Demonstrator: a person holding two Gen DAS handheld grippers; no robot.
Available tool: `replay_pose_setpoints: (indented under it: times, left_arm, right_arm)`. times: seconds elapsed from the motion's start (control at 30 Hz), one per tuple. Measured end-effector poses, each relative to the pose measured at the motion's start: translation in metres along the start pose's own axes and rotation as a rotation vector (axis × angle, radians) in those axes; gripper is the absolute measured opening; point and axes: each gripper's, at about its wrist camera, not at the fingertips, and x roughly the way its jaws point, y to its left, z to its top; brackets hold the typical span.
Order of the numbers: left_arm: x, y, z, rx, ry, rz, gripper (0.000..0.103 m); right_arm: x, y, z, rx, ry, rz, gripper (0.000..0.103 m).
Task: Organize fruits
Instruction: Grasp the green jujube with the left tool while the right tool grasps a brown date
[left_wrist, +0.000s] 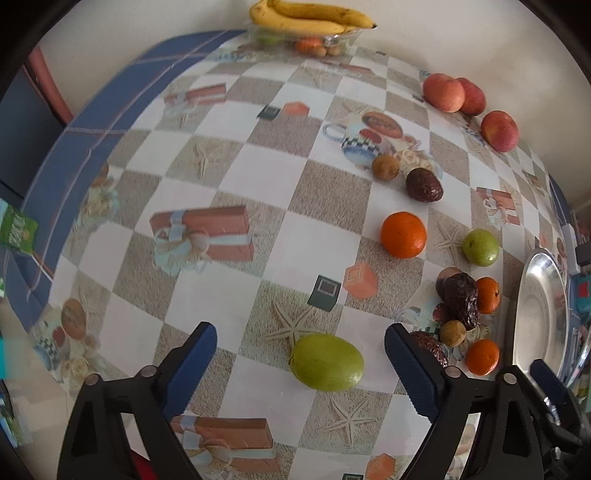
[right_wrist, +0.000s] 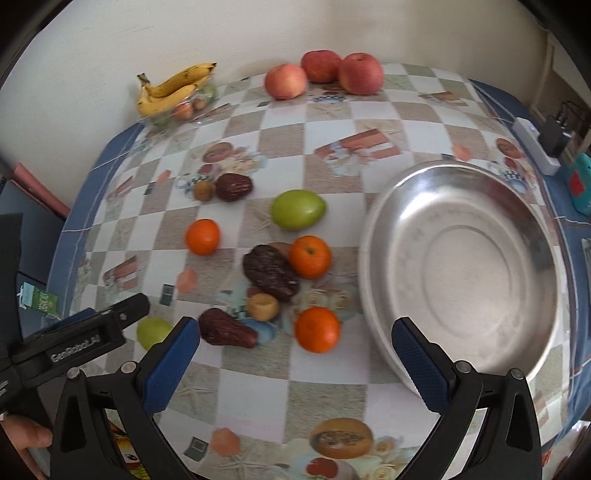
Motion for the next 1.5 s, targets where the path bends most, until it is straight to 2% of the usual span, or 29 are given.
replay_pose_setpoints:
  times: [0.13,0.23,0.27,0.4,0.53,0.63,0.7,0.77,0.87,1.03,1.3,1.4,1.47,1.5]
  left_arm:
    - [0.009,0.002,-0.003,-0.034,0.051,-0.037,0.089]
    - [0.015,0.004,-0.004,-0.054,0.08,-0.041,0.081]
    - [0.017,0.005,-0.004,-0.066,0.092,-0.044,0.079]
    - [0.024,0.011,-0.006,-0.113,0.125,-0.075,0.076]
    - [0.027,0.012,-0.009,-0.133,0.134,-0.108,0.071]
    - [0.029,0.017,-0.014,-0.161,0.158,-0.166,0.063]
    - [0.034,0.017,-0.014,-0.173,0.171,-0.207,0.052]
    - [0.04,0.018,-0.018,-0.183,0.178,-0.239,0.048]
    - [0.042,0.02,-0.018,-0.198,0.178,-0.248,0.047]
    - [0.042,0.029,-0.02,-0.23,0.179,-0.259,0.047]
    - [0.025,0.046,-0.016,-0.251,0.127,-0.192,0.047]
    - [0.025,0.05,-0.016,-0.259,0.129,-0.193,0.047]
    - [0.024,0.049,-0.016,-0.259,0.128,-0.192,0.047]
    - [0.024,0.05,-0.015,-0.26,0.127,-0.192,0.047]
  right_arm:
    - [0.014,0.012,-0.001,0.008,0.054,0.039,0.088]
    - [0.029,0.02,-0.004,0.02,0.104,0.05,0.081]
    - [0.033,0.022,-0.004,0.027,0.116,0.057,0.075]
    - [0.045,0.026,-0.005,0.043,0.152,0.059,0.072]
    - [0.052,0.024,-0.006,0.074,0.176,0.066,0.065]
    - [0.055,0.021,-0.006,0.098,0.189,0.08,0.064]
    - [0.058,0.02,-0.006,0.111,0.199,0.089,0.061]
    - [0.06,0.019,-0.007,0.12,0.206,0.092,0.057]
    - [0.062,0.019,-0.007,0.128,0.211,0.104,0.052]
    - [0.066,0.021,-0.007,0.139,0.212,0.118,0.051]
    - [0.072,0.034,-0.007,0.106,0.222,0.126,0.051]
    - [0.077,0.042,-0.007,0.081,0.224,0.121,0.045]
    - [0.078,0.049,-0.007,0.053,0.221,0.106,0.035]
    - [0.079,0.051,-0.007,0.043,0.221,0.099,0.034]
